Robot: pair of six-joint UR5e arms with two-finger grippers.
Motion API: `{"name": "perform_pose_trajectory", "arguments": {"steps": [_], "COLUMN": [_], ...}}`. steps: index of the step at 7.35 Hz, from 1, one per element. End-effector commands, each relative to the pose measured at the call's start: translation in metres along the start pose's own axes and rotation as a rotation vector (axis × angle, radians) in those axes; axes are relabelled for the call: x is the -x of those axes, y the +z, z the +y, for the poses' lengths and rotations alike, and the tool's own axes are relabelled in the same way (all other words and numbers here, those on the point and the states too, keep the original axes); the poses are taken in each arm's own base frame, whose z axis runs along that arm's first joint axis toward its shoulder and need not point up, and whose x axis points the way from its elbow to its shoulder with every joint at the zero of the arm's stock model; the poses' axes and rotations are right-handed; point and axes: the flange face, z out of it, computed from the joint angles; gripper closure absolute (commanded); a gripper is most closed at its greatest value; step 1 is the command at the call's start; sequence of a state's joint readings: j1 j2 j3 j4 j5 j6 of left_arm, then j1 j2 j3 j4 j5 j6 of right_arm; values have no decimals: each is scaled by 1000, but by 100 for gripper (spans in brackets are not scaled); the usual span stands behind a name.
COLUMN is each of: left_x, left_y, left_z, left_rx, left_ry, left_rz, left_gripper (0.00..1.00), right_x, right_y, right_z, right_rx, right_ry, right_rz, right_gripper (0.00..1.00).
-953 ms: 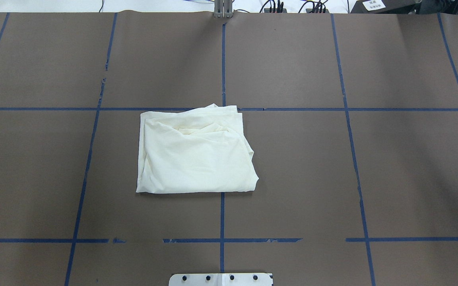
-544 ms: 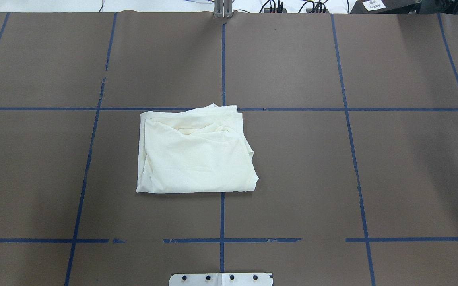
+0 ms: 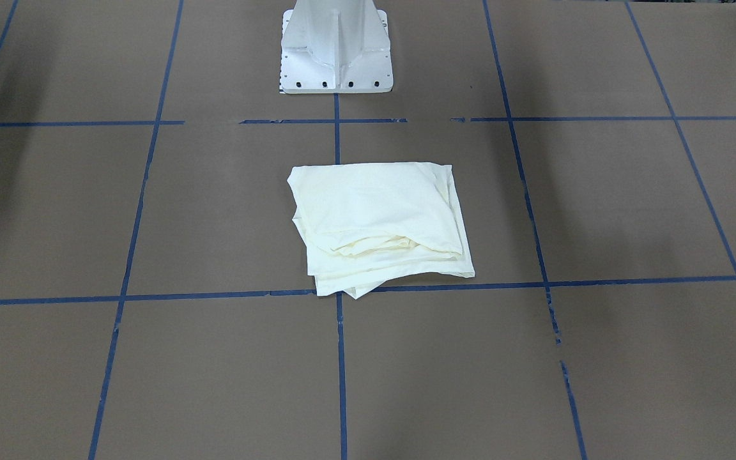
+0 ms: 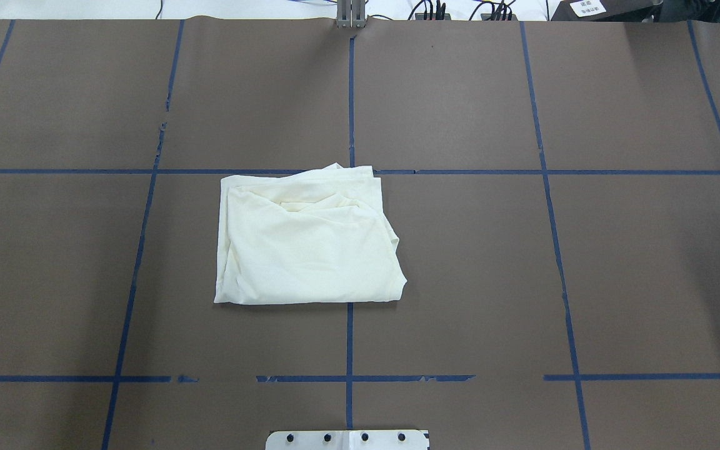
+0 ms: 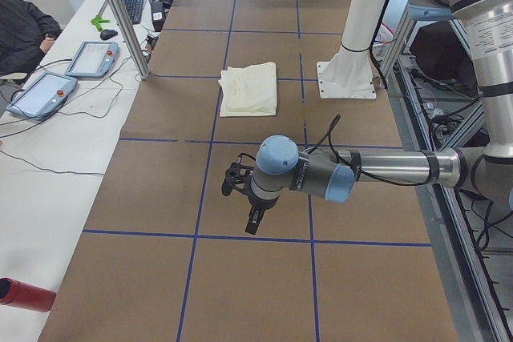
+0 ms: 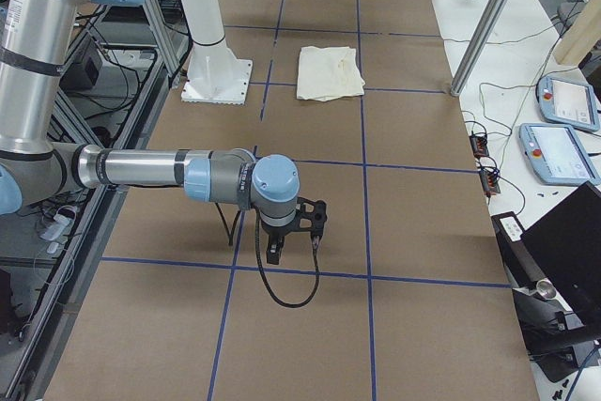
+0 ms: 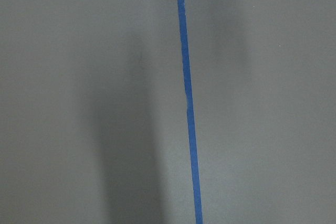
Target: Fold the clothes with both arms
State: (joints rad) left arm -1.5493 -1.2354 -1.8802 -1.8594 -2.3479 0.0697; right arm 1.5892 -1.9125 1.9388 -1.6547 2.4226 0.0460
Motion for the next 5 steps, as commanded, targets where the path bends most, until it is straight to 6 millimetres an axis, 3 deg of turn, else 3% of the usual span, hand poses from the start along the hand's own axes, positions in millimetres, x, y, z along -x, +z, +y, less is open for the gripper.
{"name": "perform_pose_trajectory", "arguments": {"steps": [1, 3, 5], "left_x": [3, 13, 17], "left_y": [-2, 12, 10], "left_z": [6, 18, 17], "left_rx": [-4, 158, 246], "left_ry": [12, -3, -96], "left_rz": [-10, 21, 42], "left_gripper": [0, 0, 0], "right_x": [-2, -3, -6], "right_y": [2, 2, 3], "right_z": [5, 4, 5], "right_rx": [5, 6, 5], "right_ry": [7, 8, 7], "right_rz": [-6, -4, 17], "right_gripper": [0, 0, 0]}}
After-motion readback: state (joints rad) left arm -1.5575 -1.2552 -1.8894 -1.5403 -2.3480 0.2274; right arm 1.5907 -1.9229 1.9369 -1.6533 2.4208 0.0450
